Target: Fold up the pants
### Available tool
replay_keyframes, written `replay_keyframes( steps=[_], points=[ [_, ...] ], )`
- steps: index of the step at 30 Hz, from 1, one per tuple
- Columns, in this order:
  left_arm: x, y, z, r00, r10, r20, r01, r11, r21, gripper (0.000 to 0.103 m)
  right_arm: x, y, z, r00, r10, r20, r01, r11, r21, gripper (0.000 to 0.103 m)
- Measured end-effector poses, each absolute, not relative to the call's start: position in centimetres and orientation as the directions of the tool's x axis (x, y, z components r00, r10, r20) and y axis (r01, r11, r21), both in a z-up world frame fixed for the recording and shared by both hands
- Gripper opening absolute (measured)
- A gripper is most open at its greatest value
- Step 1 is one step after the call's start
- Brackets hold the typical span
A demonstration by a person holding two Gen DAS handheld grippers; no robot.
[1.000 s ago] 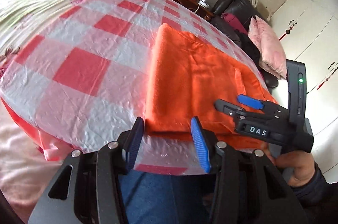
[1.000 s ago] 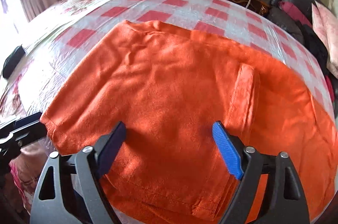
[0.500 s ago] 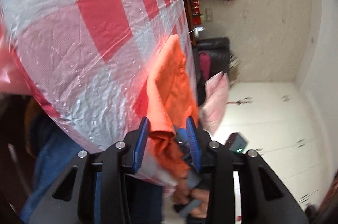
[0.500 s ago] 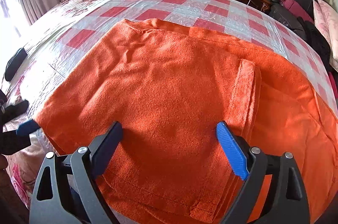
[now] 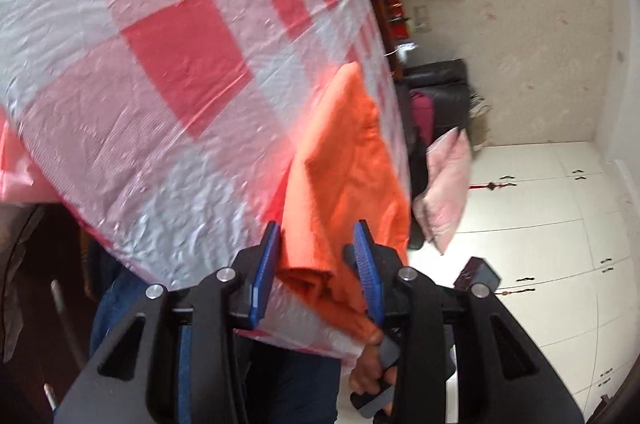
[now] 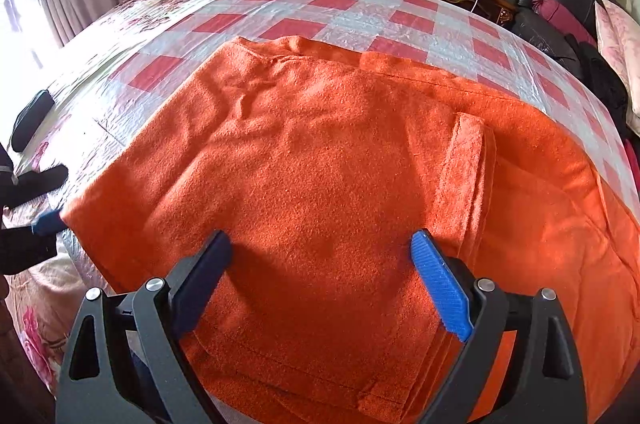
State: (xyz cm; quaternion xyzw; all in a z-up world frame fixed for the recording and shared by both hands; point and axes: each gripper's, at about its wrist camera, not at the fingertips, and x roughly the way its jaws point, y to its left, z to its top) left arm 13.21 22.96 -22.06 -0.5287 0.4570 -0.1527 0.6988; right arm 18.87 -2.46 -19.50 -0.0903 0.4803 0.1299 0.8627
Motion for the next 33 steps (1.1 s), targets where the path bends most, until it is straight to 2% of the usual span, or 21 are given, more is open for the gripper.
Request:
replay_keyframes(
  steps=[1,4,12,14,15,16,22,25,27,29,31,33],
  points=[
    [13.0,22.8,-22.5,0.517,-0.705,-0.486,-0.299,0.383,-0.874,0.032,18.9,-2.5,-19.5,0.504,0.137,-0.853,-0.312,0.950,-0.032,0.089],
    [12.4,22.3,-23.0,0.505,-0.730,-0.461,-0.323,0.335,-0.885,0.032,18.9,-2.5,-19.5,0.504,0.142,-0.852,-0.316,0.948,-0.029,0.090],
    [16.2,21.7,-21.2,0.535,-0.654,-0.535,-0.280,0.460,-0.843,0.033,19.0,-2.5,-19.5,0.504,0.143,-0.852,-0.318,0.948,-0.029,0.090],
    [16.7,21.0,-20.7,0.533,-0.608,-0.588,-0.274,0.534,-0.800,0.031,19.0,-2.6,-19.5,0.504,0.144,-0.852,-0.319,0.947,-0.028,0.090],
    [16.6,20.8,-20.7,0.532,-0.584,-0.613,-0.268,0.570,-0.777,0.026,19.0,-2.5,-19.5,0.504,0.143,-0.852,-0.318,0.948,-0.029,0.090],
    [16.5,20.6,-20.6,0.530,-0.564,-0.633,-0.263,0.601,-0.755,0.012,19.0,-2.5,-19.5,0.504,0.143,-0.852,-0.317,0.948,-0.029,0.090],
    [14.9,19.3,-18.3,0.587,-0.456,-0.669,-0.163,0.742,-0.650,0.009,19.1,-2.5,-19.6,0.497,0.141,-0.857,-0.318,0.948,-0.029,0.090],
    [14.8,17.3,-16.3,0.614,-0.370,-0.698,-0.087,0.847,-0.525,0.009,19.5,-2.5,-19.4,0.467,0.138,-0.873,-0.318,0.948,-0.021,0.090],
    [14.8,16.3,-15.7,0.617,-0.338,-0.710,-0.058,0.881,-0.470,0.009,20.6,-2.7,-18.8,0.411,0.162,-0.897,-0.310,0.950,0.030,0.089],
    [14.7,15.7,-15.5,0.623,-0.319,-0.714,-0.044,0.897,-0.439,0.009,22.1,-3.1,-17.4,0.364,0.259,-0.895,-0.296,0.943,0.153,0.084],
    [14.5,15.3,-15.2,0.634,-0.291,-0.717,-0.037,0.914,-0.404,0.009,24.1,-2.7,-15.5,0.321,0.347,-0.881,-0.289,0.922,0.258,0.084],
    [14.1,14.8,-14.9,0.649,-0.249,-0.719,-0.026,0.937,-0.348,0.009,26.0,-0.9,-14.1,0.291,0.353,-0.889,-0.315,0.913,0.260,0.086]
  ],
)
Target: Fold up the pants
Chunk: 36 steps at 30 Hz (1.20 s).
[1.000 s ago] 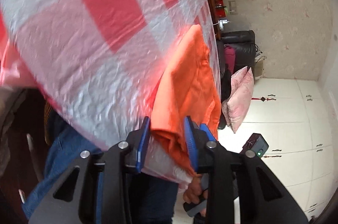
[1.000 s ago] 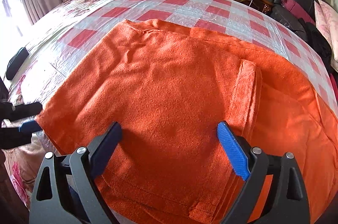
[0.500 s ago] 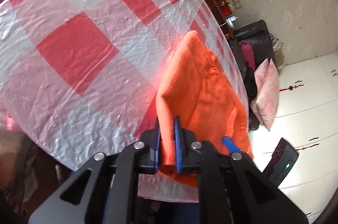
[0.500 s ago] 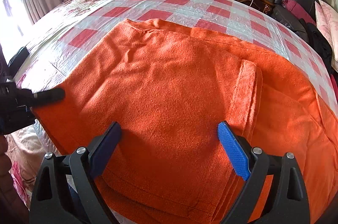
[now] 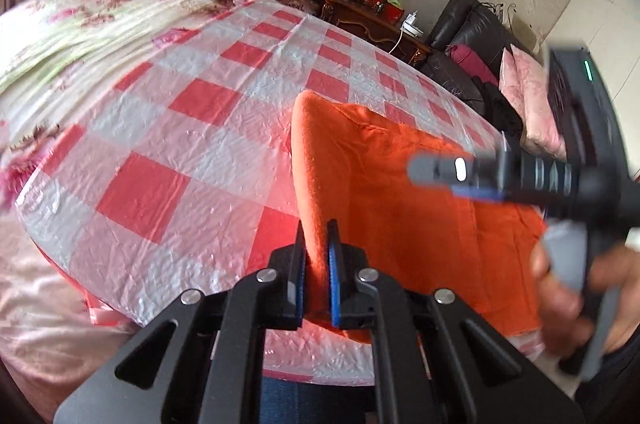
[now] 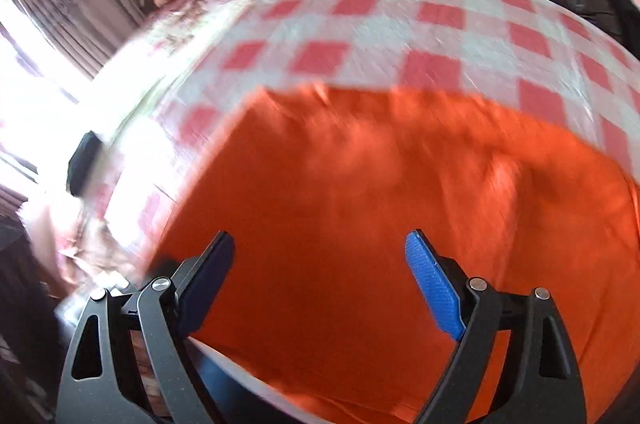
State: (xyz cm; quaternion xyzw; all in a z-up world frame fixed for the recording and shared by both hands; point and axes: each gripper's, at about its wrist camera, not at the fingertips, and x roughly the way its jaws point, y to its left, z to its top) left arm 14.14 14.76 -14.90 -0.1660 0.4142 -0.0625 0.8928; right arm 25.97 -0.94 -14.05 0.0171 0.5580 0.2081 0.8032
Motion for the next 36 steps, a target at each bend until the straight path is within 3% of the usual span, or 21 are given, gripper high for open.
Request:
replay_keyframes(
  steps=[7,10,12,13,14,17,18,20,25,27,28,36],
  points=[
    [12.6,8.9,-13.2,0.739,-0.067,-0.671,0.103,0.995,0.014,0.009,28.1,6.6,-13.4,0.151,0.343,-0.927,-0.454,0.857,0.244,0.088],
    [11.7,6.2,-13.0,0.775,-0.044,-0.631,0.162,0.978,0.130,0.009,28.9,7.4,-14.5,0.146,0.289,-0.946,-0.460,0.866,0.194,0.088],
    [11.3,5.3,-12.9,0.791,-0.049,-0.610,0.189,0.968,0.166,0.009,29.5,7.0,-15.4,0.148,0.265,-0.953,-0.456,0.873,0.172,0.073],
    [11.2,5.2,-12.8,0.793,-0.071,-0.606,0.204,0.967,0.155,0.009,29.7,6.5,-15.8,0.154,0.255,-0.955,-0.442,0.882,0.164,0.044],
    [11.3,5.6,-12.9,0.782,-0.104,-0.614,0.213,0.971,0.106,0.009,30.1,5.8,-16.2,0.148,0.261,-0.954,-0.422,0.889,0.177,0.025],
    [12.0,8.2,-13.7,0.752,-0.155,-0.641,0.165,0.985,-0.045,0.013,30.8,3.7,-17.1,0.119,0.340,-0.933,-0.366,0.888,0.277,0.009],
    [12.2,9.5,-14.1,0.738,-0.188,-0.648,0.154,0.982,-0.110,0.014,30.9,3.4,-17.2,0.117,0.348,-0.930,-0.356,0.889,0.288,0.009],
    [12.5,10.9,-14.8,0.718,-0.206,-0.665,0.127,0.978,-0.166,0.032,31.1,3.1,-17.5,0.113,0.357,-0.927,-0.339,0.891,0.301,0.008],
    [12.3,12.2,-16.4,0.676,-0.229,-0.700,0.101,0.970,-0.220,0.037,31.0,3.6,-18.1,0.125,0.356,-0.926,-0.321,0.898,0.302,0.008],
    [11.9,11.7,-16.7,0.679,-0.204,-0.706,0.095,0.977,-0.191,0.030,31.1,3.6,-18.3,0.129,0.362,-0.923,-0.302,0.901,0.311,0.008],
    [11.8,11.6,-16.7,0.679,-0.195,-0.707,0.094,0.979,-0.180,0.011,31.1,3.6,-18.4,0.133,0.367,-0.921,-0.292,0.902,0.318,0.008],
    [11.5,9.6,-12.3,0.797,-0.067,-0.600,0.107,0.994,0.032,0.008,31.7,2.0,-12.8,0.215,0.489,-0.845,-0.308,0.855,0.417,0.008]
  ],
)
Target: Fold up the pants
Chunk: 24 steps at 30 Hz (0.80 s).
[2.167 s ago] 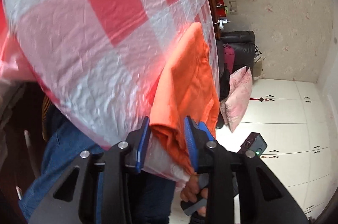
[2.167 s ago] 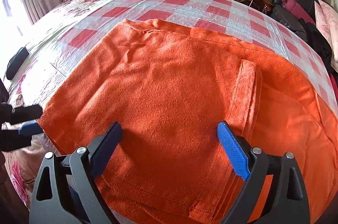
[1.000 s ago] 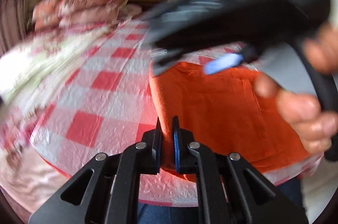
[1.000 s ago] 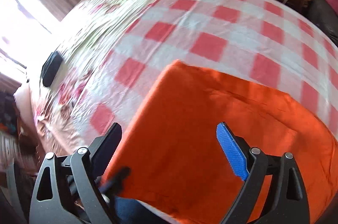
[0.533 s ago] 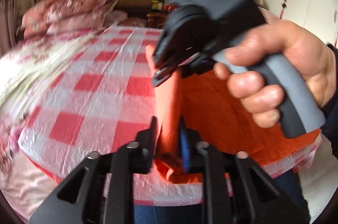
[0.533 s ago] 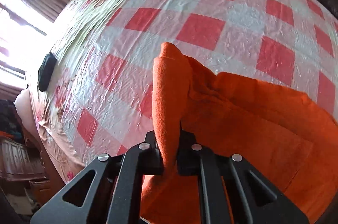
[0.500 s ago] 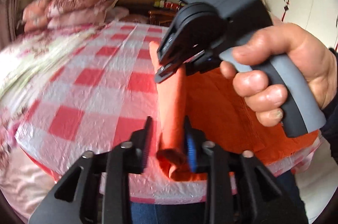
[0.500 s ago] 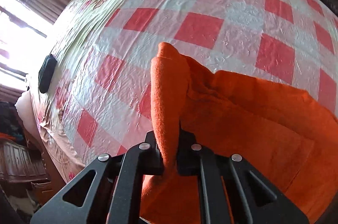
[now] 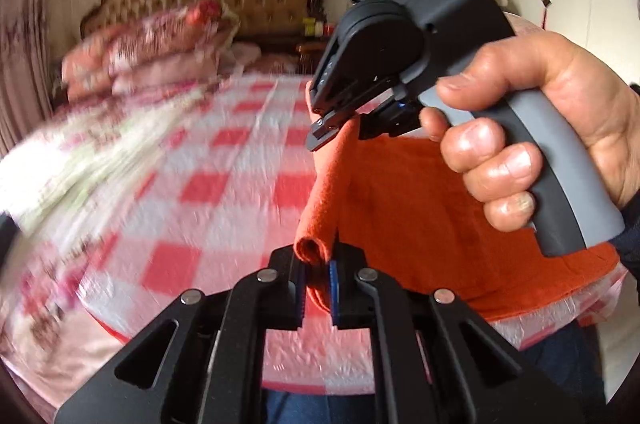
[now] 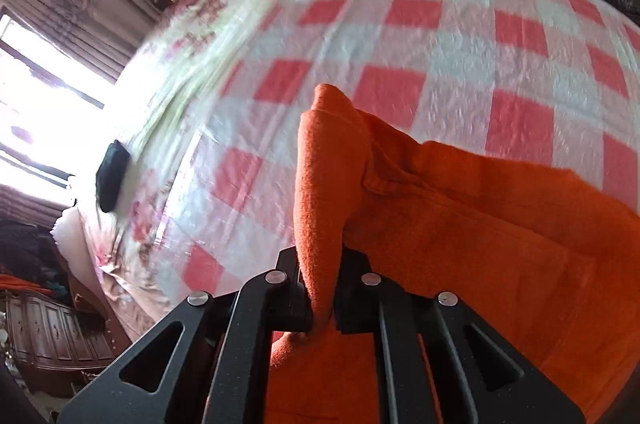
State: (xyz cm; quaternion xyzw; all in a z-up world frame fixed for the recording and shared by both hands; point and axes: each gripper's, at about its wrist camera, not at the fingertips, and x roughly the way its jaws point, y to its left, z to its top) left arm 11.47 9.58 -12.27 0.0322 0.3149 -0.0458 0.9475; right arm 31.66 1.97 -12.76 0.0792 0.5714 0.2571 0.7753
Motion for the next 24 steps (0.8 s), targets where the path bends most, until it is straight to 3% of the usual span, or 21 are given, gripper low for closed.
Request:
replay_keyframes(
  steps=[5,8,11,15,18,19,20,24],
  points=[
    [10.3,2.9,-7.6,0.873,-0.092,-0.479,0.234,0.941,0.246,0.008,31.6,-4.3,-7.4,0.276,0.578,-0.768,-0.308,0.810,0.498,0.008],
    [8.7,-3.3,-6.4,0.889,-0.183,-0.419,0.345,0.871,0.350,0.008,30.8,-11.8,-5.3,0.318,0.612,-0.724,-0.278,0.790,0.546,0.008],
    [7.3,-9.3,-7.4,0.865,-0.285,-0.412,0.456,0.790,0.410,0.008,29.0,-20.1,-5.1,0.366,0.599,-0.712,-0.231,0.800,0.554,0.008],
    [4.9,-17.8,-11.9,0.812,-0.373,-0.450,0.576,0.642,0.506,0.008,26.6,-30.8,-9.8,0.382,0.544,-0.747,-0.094,0.827,0.555,0.008],
    [4.1,-22.6,-17.0,0.783,-0.367,-0.502,0.619,0.532,0.577,0.008,25.5,-35.4,-15.1,0.351,0.507,-0.788,-0.035,0.848,0.530,0.008],
    [3.9,-23.6,-18.3,0.781,-0.355,-0.513,0.622,0.504,0.599,0.008,25.3,-36.2,-16.6,0.342,0.505,-0.792,-0.030,0.849,0.528,0.011],
    [3.8,-24.4,-19.6,0.784,-0.340,-0.520,0.620,0.475,0.624,0.009,25.0,-36.4,-17.5,0.336,0.512,-0.791,-0.029,0.845,0.534,0.023],
    [3.0,-25.5,-21.8,0.803,-0.312,-0.507,0.596,0.426,0.681,0.019,24.2,-37.2,-18.9,0.335,0.539,-0.773,-0.041,0.828,0.560,0.023]
  ],
)
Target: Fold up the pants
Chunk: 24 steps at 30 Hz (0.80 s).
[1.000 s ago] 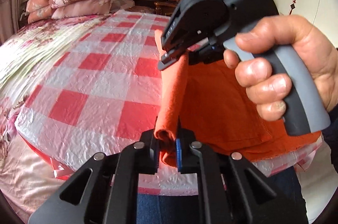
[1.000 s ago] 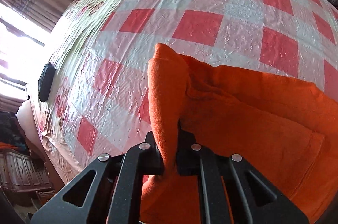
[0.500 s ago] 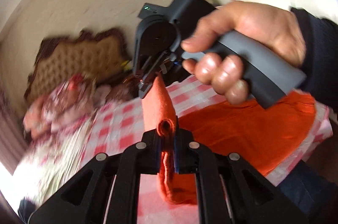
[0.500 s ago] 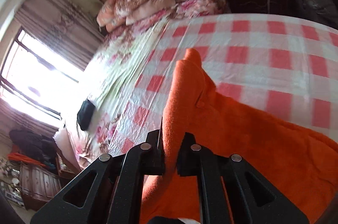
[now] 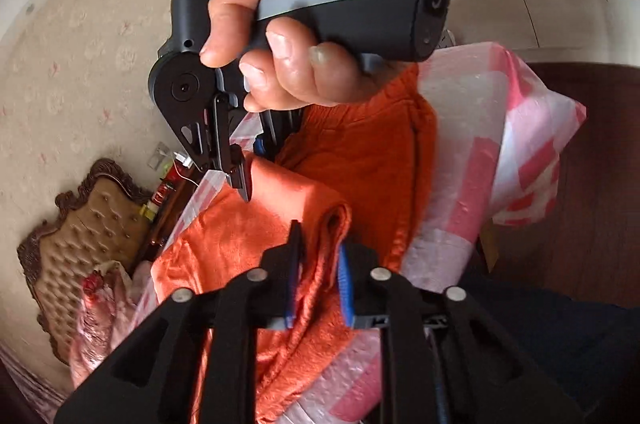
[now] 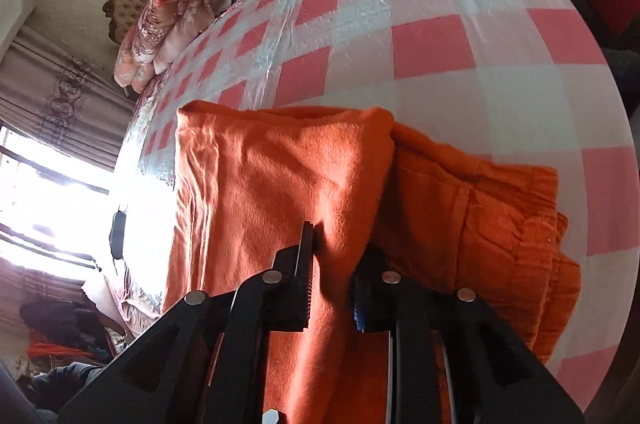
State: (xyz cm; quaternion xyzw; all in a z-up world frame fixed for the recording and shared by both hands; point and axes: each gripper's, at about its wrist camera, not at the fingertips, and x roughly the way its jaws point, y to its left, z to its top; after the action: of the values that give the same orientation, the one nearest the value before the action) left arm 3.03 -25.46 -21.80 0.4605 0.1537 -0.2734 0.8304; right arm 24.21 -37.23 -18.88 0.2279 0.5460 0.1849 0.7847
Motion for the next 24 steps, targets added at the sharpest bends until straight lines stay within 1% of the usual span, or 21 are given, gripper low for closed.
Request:
replay_keyframes(
  steps=[2,4,5,6,7,11,15,19,24],
  points=[
    [3.1,-25.5,-22.0,0.811,-0.299,-0.503,0.585,0.432,0.687,0.022,24.2,-37.8,-19.0,0.343,0.556,-0.757,-0.043,0.814,0.579,0.023],
    [2.3,-25.9,-22.1,0.815,-0.289,-0.502,0.579,0.424,0.696,0.022,24.1,-38.1,-19.1,0.355,0.562,-0.747,-0.056,0.811,0.583,0.023],
    [1.9,-26.4,-22.2,0.817,-0.288,-0.501,0.577,0.418,0.702,0.011,24.1,-37.9,-19.1,0.363,0.550,-0.752,-0.064,0.820,0.569,0.021],
    [1.9,-26.5,-22.1,0.827,-0.283,-0.486,0.562,0.420,0.713,0.008,24.3,-37.8,-19.0,0.364,0.536,-0.762,-0.065,0.830,0.553,0.009],
    [1.7,-26.9,-21.6,0.837,-0.285,-0.467,0.547,0.425,0.722,0.008,24.2,-37.3,-18.5,0.367,0.529,-0.765,-0.073,0.837,0.543,0.007],
    [0.3,-27.0,-18.5,0.873,-0.291,-0.392,0.486,0.443,0.753,0.008,23.4,-36.7,-14.2,0.419,0.545,-0.727,-0.159,0.832,0.532,0.006],
    [0.0,-27.8,-15.6,0.877,-0.328,-0.352,0.473,0.454,0.755,0.008,22.8,-37.4,-10.7,0.457,0.538,-0.708,-0.194,0.837,0.511,0.006],
    [-0.3,-29.1,-15.3,0.856,-0.359,-0.371,0.504,0.424,0.753,0.008,22.5,-38.8,-10.5,0.464,0.511,-0.723,-0.179,0.854,0.488,0.006],
    [-1.2,-31.6,-16.7,0.829,-0.388,-0.402,0.541,0.378,0.751,0.008,21.8,-41.5,-12.6,0.464,0.479,-0.745,-0.116,0.867,0.485,0.006]
  ],
)
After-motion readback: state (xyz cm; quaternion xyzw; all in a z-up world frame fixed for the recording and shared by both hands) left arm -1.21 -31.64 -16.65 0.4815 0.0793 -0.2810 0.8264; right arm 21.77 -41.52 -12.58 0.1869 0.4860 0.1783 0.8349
